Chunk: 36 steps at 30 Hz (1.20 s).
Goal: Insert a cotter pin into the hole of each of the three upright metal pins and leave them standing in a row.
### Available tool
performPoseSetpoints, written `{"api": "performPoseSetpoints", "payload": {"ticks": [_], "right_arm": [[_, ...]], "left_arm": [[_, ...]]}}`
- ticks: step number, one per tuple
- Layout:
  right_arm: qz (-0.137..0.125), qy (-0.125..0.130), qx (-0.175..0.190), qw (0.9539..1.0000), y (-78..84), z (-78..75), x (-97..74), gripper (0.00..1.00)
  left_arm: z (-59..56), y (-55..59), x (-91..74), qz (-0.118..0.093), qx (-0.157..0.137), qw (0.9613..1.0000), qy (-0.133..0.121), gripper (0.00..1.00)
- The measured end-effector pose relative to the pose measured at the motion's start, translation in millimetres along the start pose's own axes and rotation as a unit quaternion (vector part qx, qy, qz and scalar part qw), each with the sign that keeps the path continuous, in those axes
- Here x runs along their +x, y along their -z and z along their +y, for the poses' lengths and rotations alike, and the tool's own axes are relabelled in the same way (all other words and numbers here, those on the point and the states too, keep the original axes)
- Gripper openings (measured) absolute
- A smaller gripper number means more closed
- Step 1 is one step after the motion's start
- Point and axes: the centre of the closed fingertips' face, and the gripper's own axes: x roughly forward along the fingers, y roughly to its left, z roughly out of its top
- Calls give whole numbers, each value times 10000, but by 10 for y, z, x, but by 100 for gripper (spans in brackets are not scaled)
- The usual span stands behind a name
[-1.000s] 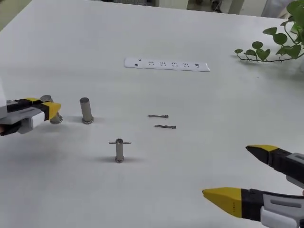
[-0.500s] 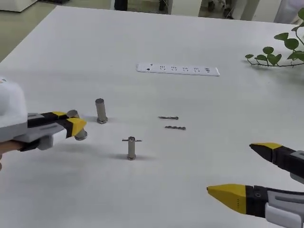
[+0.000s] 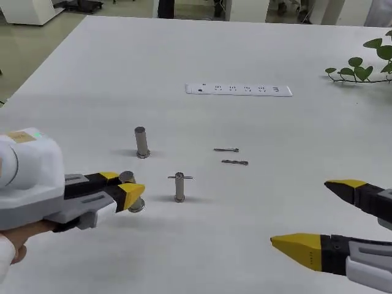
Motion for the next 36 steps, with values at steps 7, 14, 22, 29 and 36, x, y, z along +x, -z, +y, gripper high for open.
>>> {"api": "performPoseSetpoints", "payload": {"ticks": [7,14,22,29,36], "right_arm": [[-103,55,-34,9999,-19,-33,-50,85],[-195,103,-24,9998,-22,-54,-107,85],[-205,130,9,9997,32,-68,-166,83],[-195,148,36,9997,69,-73,-195,83],[-171,131,81,9997,100,-70,-196,83]], "left_arm": [[-216,14,45,59,81,9997,220,9],[-385,45,159,204,286,9984,439,9],[-511,90,315,345,410,9968,587,9],[-590,168,424,476,528,9955,621,10],[-587,205,527,576,484,9954,588,10]]}}
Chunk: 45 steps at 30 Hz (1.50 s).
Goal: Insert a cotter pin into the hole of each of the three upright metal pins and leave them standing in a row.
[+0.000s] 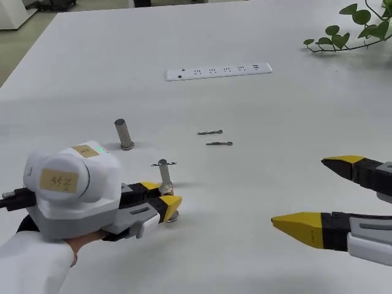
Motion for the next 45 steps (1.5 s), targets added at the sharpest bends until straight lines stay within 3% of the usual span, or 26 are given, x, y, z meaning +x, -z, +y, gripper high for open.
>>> {"api": "performPoseSetpoints", "payload": {"ticks": [24,26,33,35,45], "right_arm": [[14,-31,17,10000,-19,-8,6,82],[20,-38,13,10000,-21,-8,7,82],[47,-58,29,10000,3,1,24,82],[87,-80,23,9999,26,12,37,82],[161,-150,-16,9998,63,62,80,82]], "left_arm": [[13,39,141,123,114,9998,-109,10],[4,53,155,165,249,9995,-117,10],[-18,36,176,122,244,9996,-124,10],[-11,42,172,133,100,9998,-111,10],[-20,65,163,96,166,9997,-141,11]]}}
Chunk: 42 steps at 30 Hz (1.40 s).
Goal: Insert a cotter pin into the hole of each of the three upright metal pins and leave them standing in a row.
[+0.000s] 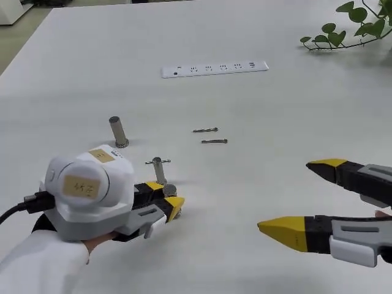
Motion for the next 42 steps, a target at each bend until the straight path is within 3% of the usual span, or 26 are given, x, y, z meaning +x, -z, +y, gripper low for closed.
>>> {"api": "performPoseSetpoints", "payload": {"ticks": [3,8,11,13,17,22,25,28,31,37,42], "right_arm": [[-18,-9,-26,10000,-3,16,-6,83],[52,-26,-75,10000,27,21,-19,83],[49,-36,-60,10000,34,33,-25,83],[64,-38,-68,9999,41,38,-25,83],[78,-55,-109,9999,44,53,-24,83],[66,-97,-95,9999,30,68,-34,82],[63,-101,-118,9999,16,73,-44,82],[74,-104,-141,9998,4,66,-38,82],[97,-122,-166,9997,-4,69,-28,82],[188,-182,-302,9992,-46,67,14,82],[262,-217,-900,9954,-162,20,78,77]], "left_arm": [[-2,-2,-5,-29,180,9998,36,11],[-2,17,-6,39,157,9999,12,13],[-32,18,-32,36,251,9997,74,23],[-86,8,-59,-5,323,9991,272,27],[-97,-16,-137,-39,366,9989,297,36],[-90,-141,-318,-284,234,9987,341,52],[-84,-160,-411,-315,190,9986,379,62],[-169,-115,-483,-269,105,9971,706,71],[-168,-30,-517,-181,158,9967,770,82],[-128,74,-573,-98,124,9972,733,92],[-132,64,-631,-155,129,9973,701,94]]}}
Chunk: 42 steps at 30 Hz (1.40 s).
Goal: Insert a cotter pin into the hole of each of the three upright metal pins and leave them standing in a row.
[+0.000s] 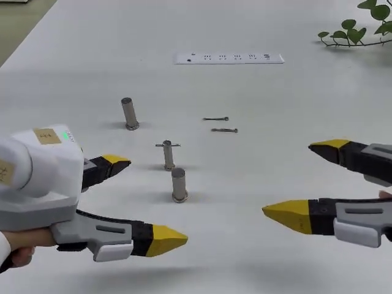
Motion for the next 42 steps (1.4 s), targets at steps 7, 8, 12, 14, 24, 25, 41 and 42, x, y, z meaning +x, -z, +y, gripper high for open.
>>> {"api": "performPoseSetpoints", "payload": {"ticks": [7,8,12,14,24,25,41,42], "right_arm": [[283,-287,-655,9970,-183,-140,149,72],[437,-381,-827,9949,-166,-227,191,71],[776,-643,-1303,9863,-228,-360,341,68],[879,-682,-1459,9830,-288,-408,418,64],[1253,-1262,-1702,9692,-410,-361,769,62],[1343,-1298,-1740,9669,-389,-371,787,62],[2251,-1756,-2017,9369,-198,-513,1149,49],[2328,-1829,-2029,9334,-174,-535,1162,48]], "left_arm": [[-3,-75,-96,-219,-153,9996,-49,98],[-5,-69,-102,-213,-162,9996,-48,99],[16,-84,-165,-370,-336,9987,-87,99],[23,-76,-187,-362,-330,9987,-122,99],[10,11,-235,-308,-363,9988,-141,96],[6,20,-234,-290,-357,9988,-139,96],[73,-69,-308,-653,-597,9957,-287,93],[76,-69,-311,-661,-616,9955,-299,93]]}}
